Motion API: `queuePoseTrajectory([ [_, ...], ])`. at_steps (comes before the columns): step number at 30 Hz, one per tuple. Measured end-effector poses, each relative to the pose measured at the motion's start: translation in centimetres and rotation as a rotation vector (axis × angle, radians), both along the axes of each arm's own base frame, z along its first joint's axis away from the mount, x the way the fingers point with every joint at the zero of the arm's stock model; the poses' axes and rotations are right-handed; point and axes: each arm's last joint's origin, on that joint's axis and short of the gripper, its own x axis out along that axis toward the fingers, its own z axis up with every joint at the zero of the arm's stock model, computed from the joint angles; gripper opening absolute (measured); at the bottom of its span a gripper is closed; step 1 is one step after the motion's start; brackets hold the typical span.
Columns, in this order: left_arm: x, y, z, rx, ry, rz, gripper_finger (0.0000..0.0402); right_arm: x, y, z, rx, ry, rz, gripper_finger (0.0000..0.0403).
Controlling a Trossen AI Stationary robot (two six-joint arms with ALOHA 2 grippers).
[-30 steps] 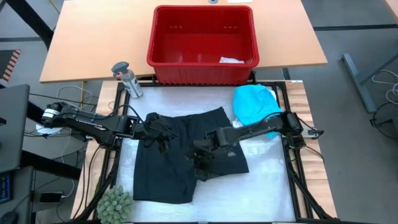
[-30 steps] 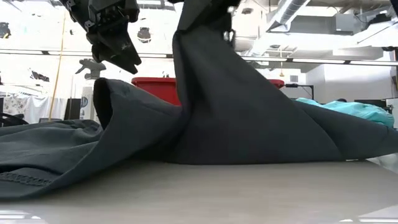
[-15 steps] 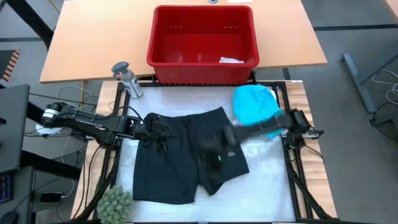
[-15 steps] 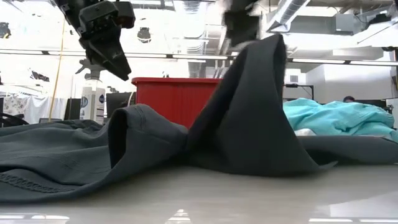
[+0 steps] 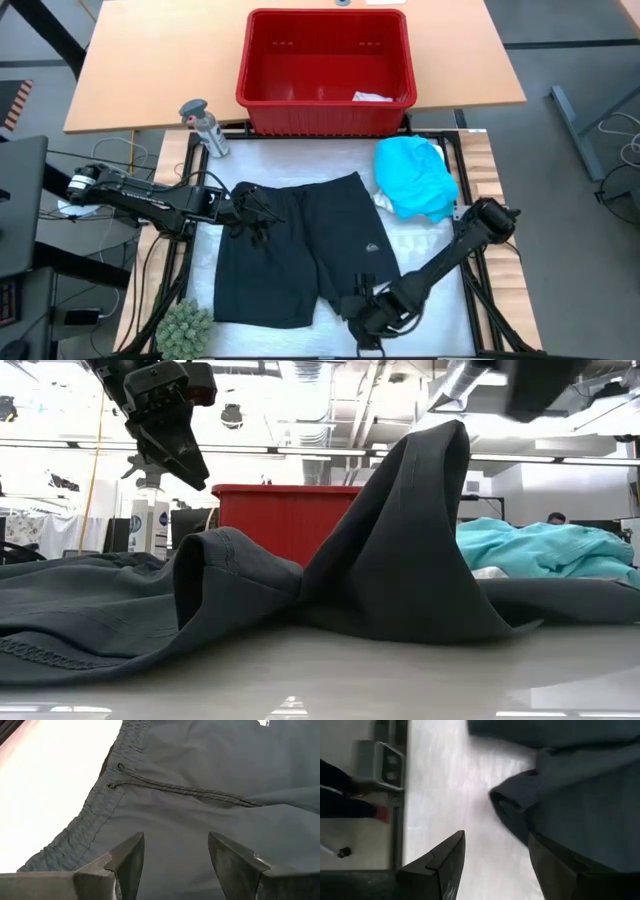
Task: Fold Laundry from Bin
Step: Fold the black shorts
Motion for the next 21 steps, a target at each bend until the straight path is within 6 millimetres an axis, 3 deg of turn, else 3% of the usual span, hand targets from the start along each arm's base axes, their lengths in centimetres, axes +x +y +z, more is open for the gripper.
queuePoseTrajectory([
  [4, 0.0, 0.0, 0.0, 0.007, 0.006, -0.007, 0.0208, 0.6, -0.9, -2.3, 0.038, -0.019, -0.018, 0.0239],
  [21, 0.0, 0.1, 0.0, 0.025, 0.006, -0.001, 0.0208, -0.2, -1.8, -5.7, 0.03, 0.015, 0.04, 0.0239],
])
